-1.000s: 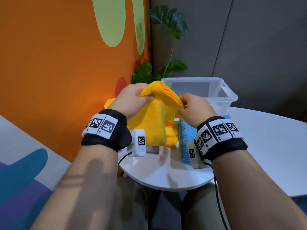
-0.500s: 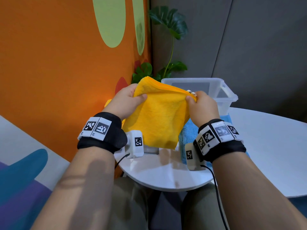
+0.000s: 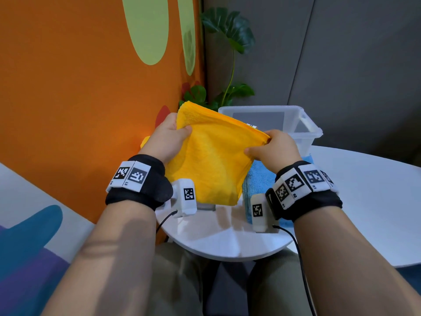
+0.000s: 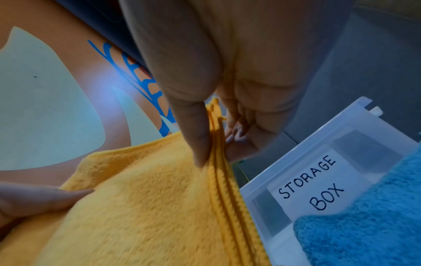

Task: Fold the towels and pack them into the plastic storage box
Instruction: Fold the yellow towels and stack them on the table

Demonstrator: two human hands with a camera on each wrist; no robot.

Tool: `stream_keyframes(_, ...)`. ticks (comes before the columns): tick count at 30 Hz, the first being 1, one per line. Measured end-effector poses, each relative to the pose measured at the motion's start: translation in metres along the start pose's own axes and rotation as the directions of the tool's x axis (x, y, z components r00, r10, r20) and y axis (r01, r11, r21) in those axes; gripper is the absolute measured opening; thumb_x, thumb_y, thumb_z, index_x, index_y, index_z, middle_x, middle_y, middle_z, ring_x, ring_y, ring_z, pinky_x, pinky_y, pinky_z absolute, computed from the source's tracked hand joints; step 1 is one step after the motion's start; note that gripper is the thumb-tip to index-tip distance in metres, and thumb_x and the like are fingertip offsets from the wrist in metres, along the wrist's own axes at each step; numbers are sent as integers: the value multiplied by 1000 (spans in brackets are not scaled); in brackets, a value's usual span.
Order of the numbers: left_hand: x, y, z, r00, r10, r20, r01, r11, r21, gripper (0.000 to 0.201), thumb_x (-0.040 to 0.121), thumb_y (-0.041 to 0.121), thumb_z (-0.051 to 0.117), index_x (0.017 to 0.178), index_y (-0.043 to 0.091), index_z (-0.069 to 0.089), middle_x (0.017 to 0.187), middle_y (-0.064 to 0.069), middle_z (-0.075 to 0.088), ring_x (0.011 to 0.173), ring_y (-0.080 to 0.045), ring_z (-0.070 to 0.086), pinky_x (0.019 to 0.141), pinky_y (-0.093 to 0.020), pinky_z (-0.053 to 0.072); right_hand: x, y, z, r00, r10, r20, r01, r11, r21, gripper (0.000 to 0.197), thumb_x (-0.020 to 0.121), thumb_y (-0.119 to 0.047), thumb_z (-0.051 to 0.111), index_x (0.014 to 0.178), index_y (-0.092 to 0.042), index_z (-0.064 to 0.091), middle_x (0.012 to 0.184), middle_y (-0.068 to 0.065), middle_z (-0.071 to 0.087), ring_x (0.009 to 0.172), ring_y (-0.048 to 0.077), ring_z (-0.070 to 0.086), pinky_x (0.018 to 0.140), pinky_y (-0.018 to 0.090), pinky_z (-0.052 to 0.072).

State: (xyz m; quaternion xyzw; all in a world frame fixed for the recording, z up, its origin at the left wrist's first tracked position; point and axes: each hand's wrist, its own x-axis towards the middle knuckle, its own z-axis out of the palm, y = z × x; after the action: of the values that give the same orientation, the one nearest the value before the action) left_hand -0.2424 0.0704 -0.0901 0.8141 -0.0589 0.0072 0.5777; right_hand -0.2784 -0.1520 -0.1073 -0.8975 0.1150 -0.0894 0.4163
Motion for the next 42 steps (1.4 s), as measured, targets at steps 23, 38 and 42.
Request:
stream_keyframes(23, 6, 0, 86, 969, -185, 165, 213, 962, -169, 9, 94, 23, 54, 103, 20, 52, 106, -8, 64, 97, -29, 63, 91, -51, 51, 7, 34, -48, 969, 18, -245, -37, 997, -73, 25, 100, -23, 37, 104, -13, 60, 92, 6, 59, 84, 20, 55, 75, 30, 36)
stream_keyframes(38, 30, -97, 134, 840, -509, 191, 479, 859, 181, 70, 55, 40, 69, 115, 9, 52, 108, -19, 64, 95, -43, 65, 80, -58, 54, -6, 84, -38, 906, 405, 125, -304, 826, -474, 36, 90, -34, 55, 66, -10, 42, 63, 4, 46, 54, 15, 43, 47, 25, 30)
stream_keyframes(42, 31, -98, 131, 887, -445, 120, 413, 883, 224, 65, 57, 36, 73, 111, 3, 60, 107, -20, 68, 95, -38, 67, 80, -53, 57, -11, 83, -33, 900, 416, 127, -317, 828, -463, 35, 91, -32, 54, 67, -13, 38, 66, 2, 42, 56, 13, 39, 48, 24, 30)
